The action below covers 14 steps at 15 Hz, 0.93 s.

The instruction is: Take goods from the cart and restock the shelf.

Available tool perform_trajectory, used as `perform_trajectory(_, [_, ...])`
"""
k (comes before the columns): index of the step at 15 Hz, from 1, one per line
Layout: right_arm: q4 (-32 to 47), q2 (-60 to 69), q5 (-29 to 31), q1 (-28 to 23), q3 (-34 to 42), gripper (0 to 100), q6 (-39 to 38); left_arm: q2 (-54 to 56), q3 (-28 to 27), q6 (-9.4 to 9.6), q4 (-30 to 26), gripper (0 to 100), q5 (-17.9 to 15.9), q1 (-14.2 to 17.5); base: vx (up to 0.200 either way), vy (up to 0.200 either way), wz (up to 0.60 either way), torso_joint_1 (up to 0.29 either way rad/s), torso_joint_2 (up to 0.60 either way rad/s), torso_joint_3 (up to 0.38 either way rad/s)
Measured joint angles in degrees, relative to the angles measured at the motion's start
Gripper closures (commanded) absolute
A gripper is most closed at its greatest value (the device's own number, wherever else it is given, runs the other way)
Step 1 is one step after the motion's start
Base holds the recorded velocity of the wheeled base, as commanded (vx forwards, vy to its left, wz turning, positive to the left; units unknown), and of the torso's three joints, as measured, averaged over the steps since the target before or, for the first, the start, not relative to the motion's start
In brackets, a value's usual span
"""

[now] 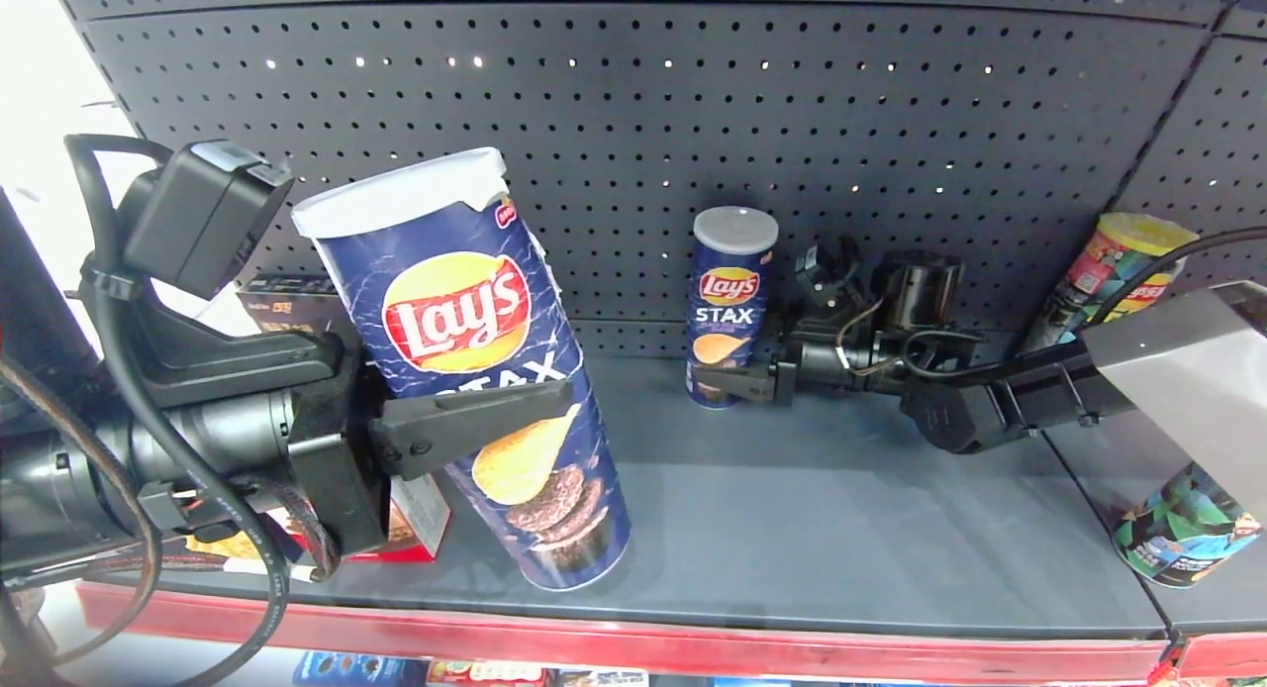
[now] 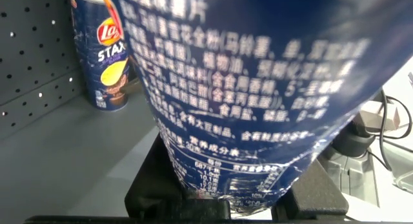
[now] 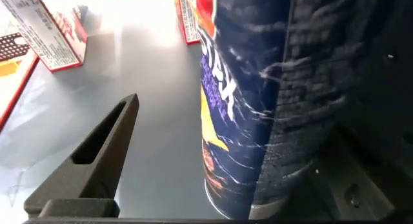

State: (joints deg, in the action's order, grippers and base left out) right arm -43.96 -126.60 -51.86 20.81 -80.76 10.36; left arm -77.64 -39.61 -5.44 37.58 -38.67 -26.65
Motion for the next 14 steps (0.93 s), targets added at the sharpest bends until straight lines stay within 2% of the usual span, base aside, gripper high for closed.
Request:
perform_trajectory(4, [0.15,-1.95,0.1,0.16,-2.26,0,-0.02,0.05,0.39,0.0,0.0,100,0.07,0.0,0.0,0.0,0.0,0.0,0.0,0.0])
perform_trajectory(5, [-0.1,-2.56,0.1,0.35,-2.67,100,0.0,0.11,0.52,0.0,0.02,100,0.07,0.02,0.0,0.0,0.0,0.0,0.0,0.0])
perform_trajectory(9, [-0.62,-4.08,2.4,0.96,-3.28,100,-0.1,0.16,0.74,0.0,0.0,100,0.24,0.02,0.0,0.0,0.0,0.0,0.0,0.0])
perform_trajectory(14, [-1.06,-4.07,2.45,0.66,-2.45,100,-0.02,0.17,0.78,0.0,0.0,100,0.27,0.02,0.0,0.0,0.0,0.0,0.0,0.0])
